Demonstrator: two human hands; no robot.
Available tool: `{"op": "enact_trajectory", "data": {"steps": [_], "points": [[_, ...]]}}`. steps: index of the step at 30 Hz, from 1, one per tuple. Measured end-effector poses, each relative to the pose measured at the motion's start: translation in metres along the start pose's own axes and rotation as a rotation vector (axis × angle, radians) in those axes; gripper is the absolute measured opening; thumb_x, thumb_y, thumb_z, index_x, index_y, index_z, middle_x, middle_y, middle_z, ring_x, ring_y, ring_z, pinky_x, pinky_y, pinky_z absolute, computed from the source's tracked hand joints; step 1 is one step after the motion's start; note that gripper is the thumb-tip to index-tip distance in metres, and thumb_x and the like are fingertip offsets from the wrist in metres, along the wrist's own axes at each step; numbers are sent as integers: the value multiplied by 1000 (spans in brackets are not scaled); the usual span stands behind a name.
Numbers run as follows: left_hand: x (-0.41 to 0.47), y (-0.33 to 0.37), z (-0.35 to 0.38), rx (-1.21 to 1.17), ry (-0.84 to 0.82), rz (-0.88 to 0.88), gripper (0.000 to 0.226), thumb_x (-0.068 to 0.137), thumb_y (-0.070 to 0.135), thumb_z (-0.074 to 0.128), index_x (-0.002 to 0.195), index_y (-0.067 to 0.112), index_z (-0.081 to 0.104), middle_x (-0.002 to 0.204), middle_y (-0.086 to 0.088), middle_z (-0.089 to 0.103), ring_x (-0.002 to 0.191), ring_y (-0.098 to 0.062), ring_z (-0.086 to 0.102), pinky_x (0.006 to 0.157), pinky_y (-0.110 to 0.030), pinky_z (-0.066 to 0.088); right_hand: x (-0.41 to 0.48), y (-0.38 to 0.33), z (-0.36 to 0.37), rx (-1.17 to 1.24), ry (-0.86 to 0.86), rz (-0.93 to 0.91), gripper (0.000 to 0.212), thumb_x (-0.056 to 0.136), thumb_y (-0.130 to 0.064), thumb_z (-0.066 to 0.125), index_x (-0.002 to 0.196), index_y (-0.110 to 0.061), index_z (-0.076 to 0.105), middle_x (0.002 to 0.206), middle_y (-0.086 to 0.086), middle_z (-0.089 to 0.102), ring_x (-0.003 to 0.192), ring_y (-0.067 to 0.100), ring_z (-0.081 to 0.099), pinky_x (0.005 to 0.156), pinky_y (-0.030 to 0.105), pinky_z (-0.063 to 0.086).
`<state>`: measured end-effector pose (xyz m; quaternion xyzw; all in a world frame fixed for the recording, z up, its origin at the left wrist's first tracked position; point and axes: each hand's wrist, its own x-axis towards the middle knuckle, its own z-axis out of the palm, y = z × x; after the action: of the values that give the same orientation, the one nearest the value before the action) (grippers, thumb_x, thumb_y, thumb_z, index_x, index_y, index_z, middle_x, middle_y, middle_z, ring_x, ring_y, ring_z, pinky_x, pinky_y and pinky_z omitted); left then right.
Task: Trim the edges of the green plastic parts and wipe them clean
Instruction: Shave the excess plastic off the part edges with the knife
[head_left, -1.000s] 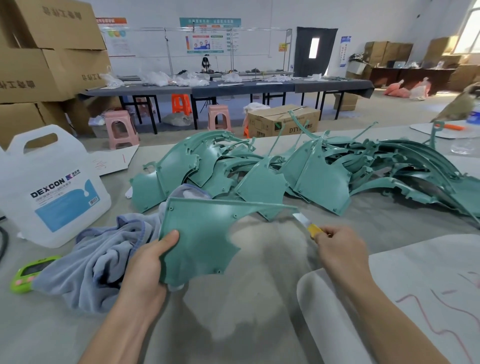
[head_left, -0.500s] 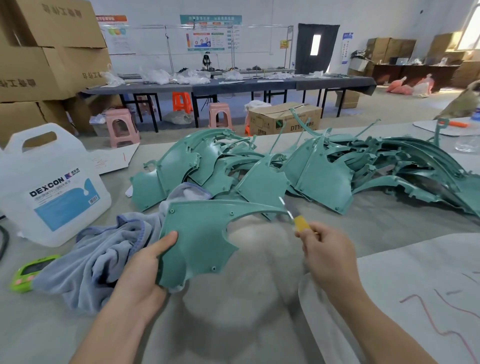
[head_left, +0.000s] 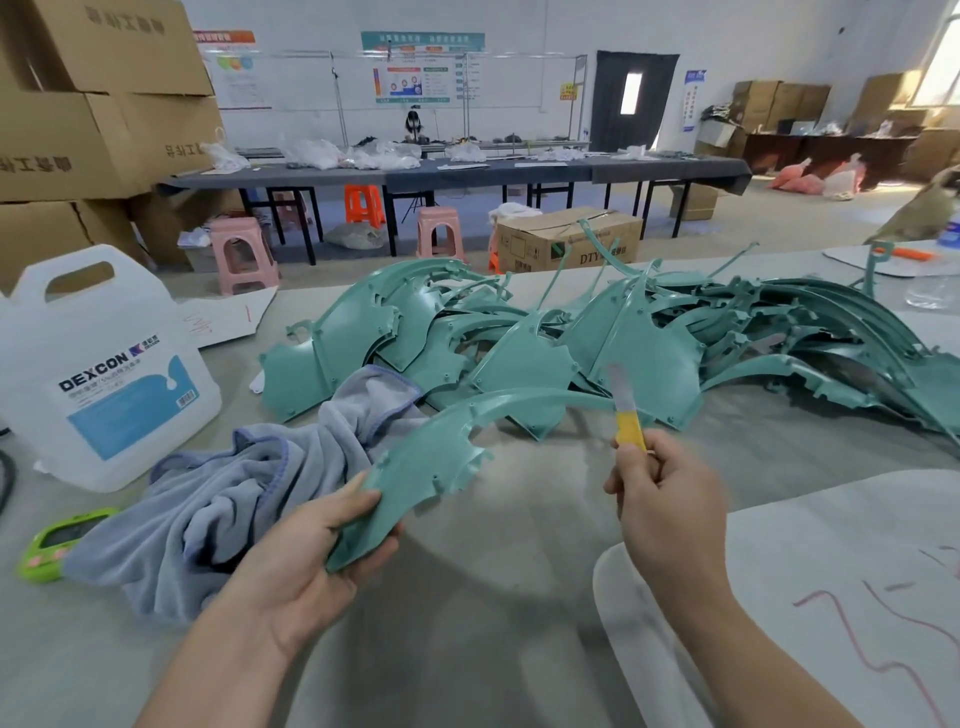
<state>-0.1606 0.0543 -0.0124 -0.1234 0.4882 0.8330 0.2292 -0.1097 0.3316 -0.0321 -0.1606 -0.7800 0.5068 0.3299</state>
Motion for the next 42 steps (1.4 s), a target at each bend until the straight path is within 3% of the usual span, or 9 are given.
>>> {"op": "enact_trajectory", "data": {"steps": [5,8,12,18,22,27,32,38,42], "points": [[-3,-6,6,-125,-146,-126,34,80,7,58,108,0,76,110,-19,74,53,-15,70,30,-23,48,-2,1,4,-16,-24,16,21,98,-21,55,82,-33,61,68,-6,68,59,19,61,58,38,48],[0,-16,13,-118,-174,-166,41,78,8,61,113,-9,71,97,-19,72,47,-14,64,28,-19,44,-4,4,11,-41,-75,29,19,100,-25,56,89,-39,65,73,-10,69,63,13,63,64,36,52],[2,-30,28,-88,-180,-210,42,78,7,60,117,-7,62,79,-17,64,40,-14,56,25,-18,38,-13,0,22,-175,-174,-74,18,100,-24,58,90,-37,66,63,-16,61,65,-2,59,53,11,39],[2,-30,34,-102,-146,-209,37,76,5,56,113,-2,58,66,-12,56,35,-12,47,23,-14,32,-21,-4,25,-225,-372,-201,22,102,-25,54,81,-32,57,69,-12,60,61,8,50,53,24,38],[3,-28,31,-135,-123,-176,37,78,3,54,115,3,53,63,-11,53,32,-11,43,22,-13,30,-14,-4,21,-310,-246,-165,18,101,-26,54,90,-24,68,70,-10,65,66,9,58,61,31,49],[7,-24,26,-167,-85,-158,39,76,4,53,115,3,52,62,-11,52,31,-10,42,22,-13,29,4,1,6,-431,-33,15,34,100,-23,51,67,-17,49,59,-3,54,60,15,49,51,32,26],[7,-24,24,-170,-91,-154,39,75,5,55,114,2,54,64,-9,49,31,-9,43,22,-13,30,6,3,-4,-367,82,80,31,101,-24,52,73,-14,61,58,-2,56,60,17,51,52,31,29],[3,-23,24,-251,-140,-162,47,81,5,50,128,5,50,63,-8,51,30,-8,40,21,-12,28,-19,-6,16,-170,-176,-187,15,98,-20,54,89,-21,65,65,-10,57,55,8,46,52,25,36],[-1,-23,24,-238,-174,-183,55,84,8,49,136,-8,51,62,-7,44,26,-7,35,20,-11,22,-24,-5,26,-182,-299,-226,14,97,-28,53,102,-26,66,69,-15,62,59,7,51,55,25,41]]}}
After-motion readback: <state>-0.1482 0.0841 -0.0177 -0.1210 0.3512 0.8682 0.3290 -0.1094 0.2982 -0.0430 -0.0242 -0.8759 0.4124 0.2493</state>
